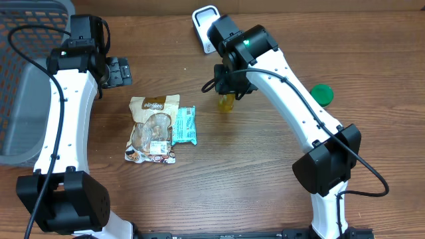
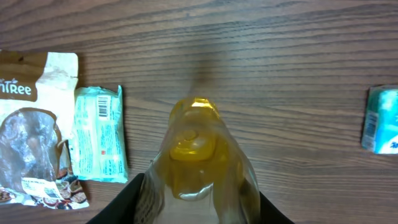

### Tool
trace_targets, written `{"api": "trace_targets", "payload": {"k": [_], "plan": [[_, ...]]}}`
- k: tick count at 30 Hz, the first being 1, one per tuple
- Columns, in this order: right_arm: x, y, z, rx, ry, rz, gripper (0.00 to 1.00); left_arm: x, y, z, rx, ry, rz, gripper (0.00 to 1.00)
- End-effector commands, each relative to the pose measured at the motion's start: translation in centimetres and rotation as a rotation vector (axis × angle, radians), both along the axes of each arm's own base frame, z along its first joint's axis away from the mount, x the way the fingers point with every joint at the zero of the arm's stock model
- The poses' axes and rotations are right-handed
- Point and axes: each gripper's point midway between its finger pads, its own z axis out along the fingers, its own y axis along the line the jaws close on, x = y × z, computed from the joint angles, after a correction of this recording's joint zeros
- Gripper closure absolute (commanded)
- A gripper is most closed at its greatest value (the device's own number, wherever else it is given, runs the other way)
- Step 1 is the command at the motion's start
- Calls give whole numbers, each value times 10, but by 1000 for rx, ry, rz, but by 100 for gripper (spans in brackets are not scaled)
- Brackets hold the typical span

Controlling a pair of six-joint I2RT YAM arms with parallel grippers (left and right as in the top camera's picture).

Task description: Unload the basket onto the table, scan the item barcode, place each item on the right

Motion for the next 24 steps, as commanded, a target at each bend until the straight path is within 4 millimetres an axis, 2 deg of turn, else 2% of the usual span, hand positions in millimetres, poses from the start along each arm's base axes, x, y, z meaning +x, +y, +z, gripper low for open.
{"api": "trace_targets", "payload": {"k": [1, 8, 11, 24], "plan": [[-3, 11, 10, 9, -55, -18, 59, 3, 4, 12, 7, -31, -4, 0], [-14, 18, -4, -110, -103, -26, 59, 3, 4, 12, 7, -31, -4, 0], [-16, 24, -11, -108, -104, -12, 59, 3, 4, 12, 7, -31, -4, 0], [-16, 26, -42, -116, -95, -3, 57, 3, 4, 12, 7, -31, -4, 0]]}}
